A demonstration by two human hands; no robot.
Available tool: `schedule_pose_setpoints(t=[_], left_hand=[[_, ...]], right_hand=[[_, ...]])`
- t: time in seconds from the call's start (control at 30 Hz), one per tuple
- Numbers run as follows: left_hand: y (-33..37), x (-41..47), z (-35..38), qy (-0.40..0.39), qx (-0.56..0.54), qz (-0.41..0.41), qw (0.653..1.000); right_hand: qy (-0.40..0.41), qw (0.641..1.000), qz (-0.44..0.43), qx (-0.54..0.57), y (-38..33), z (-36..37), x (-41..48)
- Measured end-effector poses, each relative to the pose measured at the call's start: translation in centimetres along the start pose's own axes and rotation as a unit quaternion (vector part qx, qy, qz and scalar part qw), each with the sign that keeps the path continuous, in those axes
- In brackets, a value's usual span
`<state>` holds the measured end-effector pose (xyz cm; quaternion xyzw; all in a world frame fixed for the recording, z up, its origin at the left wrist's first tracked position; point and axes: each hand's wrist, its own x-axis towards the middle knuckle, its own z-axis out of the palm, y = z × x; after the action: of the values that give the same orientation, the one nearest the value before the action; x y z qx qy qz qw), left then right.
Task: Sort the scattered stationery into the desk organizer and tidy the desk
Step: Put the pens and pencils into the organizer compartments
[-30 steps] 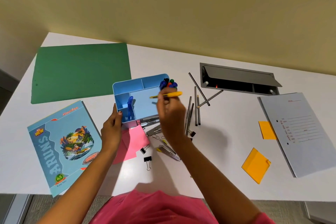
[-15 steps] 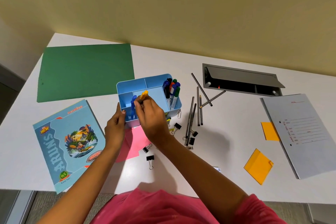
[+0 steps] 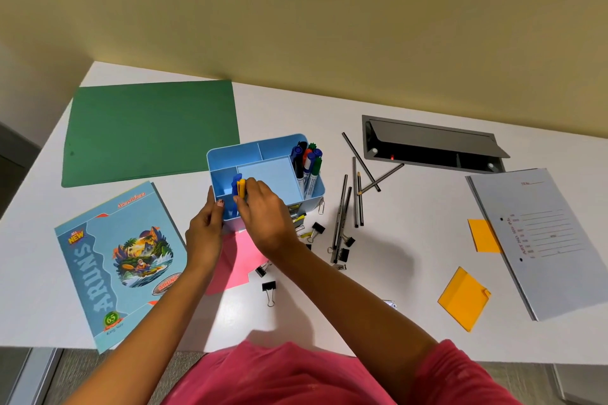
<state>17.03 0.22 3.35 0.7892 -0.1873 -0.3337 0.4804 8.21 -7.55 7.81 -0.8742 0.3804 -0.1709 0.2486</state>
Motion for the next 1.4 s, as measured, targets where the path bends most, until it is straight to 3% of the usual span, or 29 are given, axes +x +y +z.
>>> schedule_pose_setpoints(t=[0.27,0.47,0.63,0.83,0.97,1.17,1.4], left_hand=[[-0.1,0.1,0.0,0.000,0.017,0.007,1.000],[0.3,-0.1,0.1,0.005,0.023,0.014,1.000],[0.2,-0.1,0.2,0.007,0.017,0.006,1.000],[-0.2,0.2,0.2,0.006,0.008,0.006,1.000],[-0.6,0.5,0.1,0.009,0.011,-0.003,1.000],[-0.9,0.7,0.1,0.009,0.021,-0.002,1.000],[-0.6,0.9,0.1,0.005,0.008,-0.020,1.000]], right_hand=[[-0.005,0.999,0.015,0.037,0.4,-0.2,-0.5],[0.049,0.993,-0.024,0.104,1.0,-1.6,-2.6],[0.055,0.983,0.083,0.155,3.3,-2.6,-5.2],[0.136,0.984,0.114,0.031,9.8,-1.7,-9.1],[0.091,0.982,0.138,-0.095,13.2,-1.1,-10.8],[-0.025,0.977,0.153,-0.149,15.1,0.1,-11.3],[-0.027,0.968,0.185,-0.170,16.1,-0.2,-11.2]])
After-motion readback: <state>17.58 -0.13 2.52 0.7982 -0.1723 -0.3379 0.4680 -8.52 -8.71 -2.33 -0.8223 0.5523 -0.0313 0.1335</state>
